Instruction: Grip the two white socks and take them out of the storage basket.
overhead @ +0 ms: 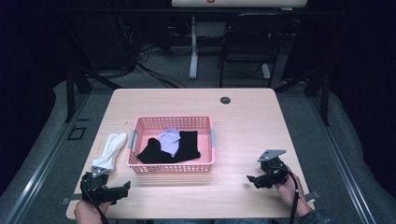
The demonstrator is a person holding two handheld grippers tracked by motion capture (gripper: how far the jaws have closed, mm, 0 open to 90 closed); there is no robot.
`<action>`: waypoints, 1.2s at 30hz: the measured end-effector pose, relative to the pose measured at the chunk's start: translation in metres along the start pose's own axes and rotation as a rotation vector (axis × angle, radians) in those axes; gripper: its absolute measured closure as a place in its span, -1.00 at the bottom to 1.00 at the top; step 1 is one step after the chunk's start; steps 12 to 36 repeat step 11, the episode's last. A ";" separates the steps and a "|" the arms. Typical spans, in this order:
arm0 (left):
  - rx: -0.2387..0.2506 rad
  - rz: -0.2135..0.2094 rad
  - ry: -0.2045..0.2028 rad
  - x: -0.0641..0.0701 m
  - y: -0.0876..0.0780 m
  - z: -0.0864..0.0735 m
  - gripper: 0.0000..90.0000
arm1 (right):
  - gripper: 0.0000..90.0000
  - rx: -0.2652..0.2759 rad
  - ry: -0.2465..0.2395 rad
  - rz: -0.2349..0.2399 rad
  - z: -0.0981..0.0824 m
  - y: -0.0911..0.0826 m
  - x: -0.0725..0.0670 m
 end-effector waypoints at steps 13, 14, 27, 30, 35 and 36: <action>-0.030 -0.009 0.013 0.002 0.012 -0.004 -1.00 | -0.66 -0.002 0.000 0.005 -0.001 0.001 0.001; -0.030 -0.009 0.013 0.002 0.012 -0.004 -1.00 | -0.66 -0.002 0.000 0.005 -0.001 0.001 0.001; -0.030 -0.009 0.013 0.002 0.012 -0.004 -1.00 | -0.66 -0.002 0.000 0.005 -0.001 0.001 0.001; -0.030 -0.009 0.013 0.002 0.012 -0.004 -1.00 | -0.66 -0.002 0.000 0.005 -0.001 0.001 0.001; -0.030 -0.009 0.013 0.002 0.012 -0.004 -1.00 | -0.66 -0.002 0.000 0.005 -0.001 0.001 0.001; -0.030 -0.009 0.013 0.002 0.012 -0.004 -1.00 | -0.66 -0.002 0.000 0.005 -0.001 0.001 0.001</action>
Point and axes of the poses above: each handheld gripper's, and its own axes: y roughly forward along the jaws, z roughly out of its top, x roughly to its right, the point moved 10 cm from there along y, roughly forward along the jaws, and after that the axes turned 5 degrees about -y, right-handed, at the moved point
